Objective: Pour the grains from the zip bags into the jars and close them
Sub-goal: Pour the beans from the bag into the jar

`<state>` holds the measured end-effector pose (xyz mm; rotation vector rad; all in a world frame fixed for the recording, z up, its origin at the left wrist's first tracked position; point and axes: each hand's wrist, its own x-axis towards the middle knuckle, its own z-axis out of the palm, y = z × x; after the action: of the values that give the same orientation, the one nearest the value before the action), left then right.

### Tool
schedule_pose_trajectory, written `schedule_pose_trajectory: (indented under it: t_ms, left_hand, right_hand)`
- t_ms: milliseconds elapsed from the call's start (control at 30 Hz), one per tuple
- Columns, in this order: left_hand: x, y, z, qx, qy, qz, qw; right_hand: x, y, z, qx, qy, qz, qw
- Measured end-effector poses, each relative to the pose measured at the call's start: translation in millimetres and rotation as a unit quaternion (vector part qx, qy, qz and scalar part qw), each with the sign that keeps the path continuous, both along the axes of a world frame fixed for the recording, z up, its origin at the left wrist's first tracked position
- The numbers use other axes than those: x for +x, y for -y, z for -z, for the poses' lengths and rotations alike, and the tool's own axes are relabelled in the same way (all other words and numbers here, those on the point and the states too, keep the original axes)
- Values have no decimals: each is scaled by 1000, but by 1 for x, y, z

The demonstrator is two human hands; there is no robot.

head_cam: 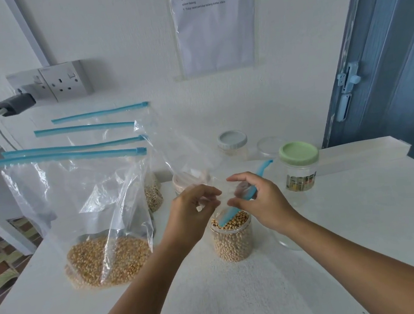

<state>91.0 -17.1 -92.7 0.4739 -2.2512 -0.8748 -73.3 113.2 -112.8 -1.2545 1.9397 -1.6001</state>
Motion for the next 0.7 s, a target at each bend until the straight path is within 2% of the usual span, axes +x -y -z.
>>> schedule_pose_trajectory:
  t_ms: [167,333,600,700]
  left_hand:
    - [3,2,0,-15,7,11,1000]
    - [5,2,2,33,0,3,999]
    - [7,2,5,45,0,2,999]
    - [7,4,4,53,-11,2,999]
  right_hand:
    - [-2,3,0,-3,16,-11,1000]
    - [-2,2,1,5,14,-10,1000]
    - [1,-1,-1,11,-3,-27,1000]
    - [0,-1,-4,7,-1,-4,1000]
